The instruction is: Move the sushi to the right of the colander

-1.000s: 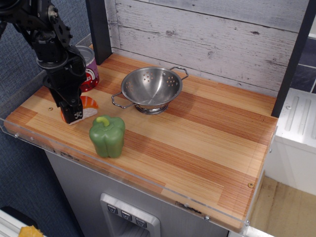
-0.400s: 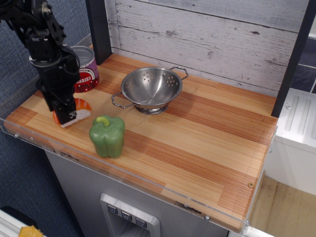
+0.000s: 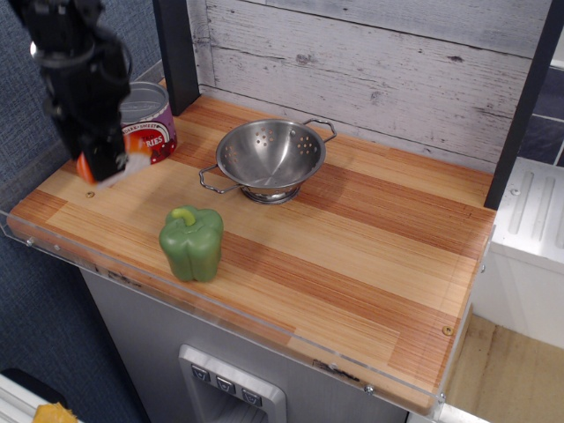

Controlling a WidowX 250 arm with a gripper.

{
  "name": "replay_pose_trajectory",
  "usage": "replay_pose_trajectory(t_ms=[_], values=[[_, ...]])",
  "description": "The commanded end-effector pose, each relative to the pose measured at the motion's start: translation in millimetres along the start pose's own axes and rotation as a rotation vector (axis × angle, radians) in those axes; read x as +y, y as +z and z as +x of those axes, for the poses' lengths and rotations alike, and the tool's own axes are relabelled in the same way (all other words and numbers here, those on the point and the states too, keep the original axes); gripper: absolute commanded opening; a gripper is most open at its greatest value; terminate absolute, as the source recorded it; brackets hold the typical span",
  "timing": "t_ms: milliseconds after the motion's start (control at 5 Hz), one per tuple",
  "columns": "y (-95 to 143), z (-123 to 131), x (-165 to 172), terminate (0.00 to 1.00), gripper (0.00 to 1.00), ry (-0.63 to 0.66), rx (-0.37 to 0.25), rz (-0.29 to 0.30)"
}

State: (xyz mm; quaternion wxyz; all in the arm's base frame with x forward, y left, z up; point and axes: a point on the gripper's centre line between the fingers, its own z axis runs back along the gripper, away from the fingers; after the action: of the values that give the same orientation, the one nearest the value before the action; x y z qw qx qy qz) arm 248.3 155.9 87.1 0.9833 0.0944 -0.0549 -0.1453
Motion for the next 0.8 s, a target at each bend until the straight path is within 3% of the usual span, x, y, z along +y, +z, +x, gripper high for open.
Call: replay_pose_trajectory(t_ms=[0,200,400,600], values=[[58,49,-44,0.00,0.00,-0.001,-0.154,0.070],[67,70,-66,0.00,0.00,0.007,-0.207,0.015],[57,96,-98,0.00,0.00,0.008,-0.171,-0.030],[44,115,-120,0.00,0.00,0.111,-0.157,-0.049]])
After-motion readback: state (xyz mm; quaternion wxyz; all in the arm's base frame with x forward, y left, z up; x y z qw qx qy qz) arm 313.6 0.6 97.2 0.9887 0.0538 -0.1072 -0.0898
